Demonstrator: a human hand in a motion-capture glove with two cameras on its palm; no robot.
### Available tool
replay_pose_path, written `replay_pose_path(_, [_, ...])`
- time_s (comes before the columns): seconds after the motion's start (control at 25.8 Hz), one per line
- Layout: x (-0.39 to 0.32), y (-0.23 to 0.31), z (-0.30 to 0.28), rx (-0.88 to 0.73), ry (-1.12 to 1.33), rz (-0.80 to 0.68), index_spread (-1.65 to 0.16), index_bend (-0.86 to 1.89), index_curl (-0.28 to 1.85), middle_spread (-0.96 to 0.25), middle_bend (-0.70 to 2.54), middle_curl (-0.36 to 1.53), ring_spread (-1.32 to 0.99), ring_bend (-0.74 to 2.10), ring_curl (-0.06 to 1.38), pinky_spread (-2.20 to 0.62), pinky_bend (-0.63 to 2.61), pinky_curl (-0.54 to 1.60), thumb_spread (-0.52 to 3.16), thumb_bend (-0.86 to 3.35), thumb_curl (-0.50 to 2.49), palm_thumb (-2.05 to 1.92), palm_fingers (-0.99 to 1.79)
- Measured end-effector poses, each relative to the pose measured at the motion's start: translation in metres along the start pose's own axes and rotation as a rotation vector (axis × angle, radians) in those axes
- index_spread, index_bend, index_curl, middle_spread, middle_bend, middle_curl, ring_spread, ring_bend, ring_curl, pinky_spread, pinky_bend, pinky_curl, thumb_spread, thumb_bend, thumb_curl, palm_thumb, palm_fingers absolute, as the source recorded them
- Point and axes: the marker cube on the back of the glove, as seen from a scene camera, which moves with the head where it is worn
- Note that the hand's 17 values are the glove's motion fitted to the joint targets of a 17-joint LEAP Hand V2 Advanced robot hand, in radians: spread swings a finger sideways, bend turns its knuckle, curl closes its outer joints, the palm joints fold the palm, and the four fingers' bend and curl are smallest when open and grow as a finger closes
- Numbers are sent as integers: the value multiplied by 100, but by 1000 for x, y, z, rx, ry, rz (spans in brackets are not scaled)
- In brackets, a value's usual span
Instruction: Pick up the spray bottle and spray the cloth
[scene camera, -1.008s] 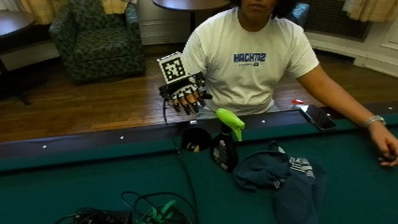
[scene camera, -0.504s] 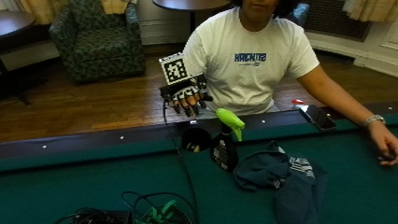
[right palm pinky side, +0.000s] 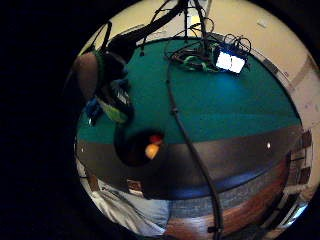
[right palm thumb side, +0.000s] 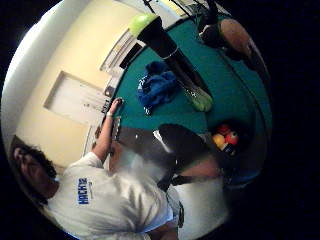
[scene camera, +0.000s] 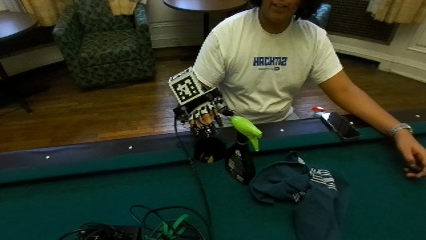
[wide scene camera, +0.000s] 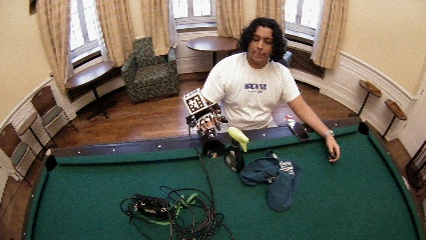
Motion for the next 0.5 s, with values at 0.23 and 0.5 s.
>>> replay_pose_path(0.23, [-7,-18,25,-5,-176,86,-37,11,25,-14,24,34,-12,42,32,12,21,29,97,-1,27,50,86])
replay_pose_path(0.5, [-18,-42,47,8,-566,178,-36,6,22,-15,27,36,-12,44,34,10,23,32,98,0,29,59,85])
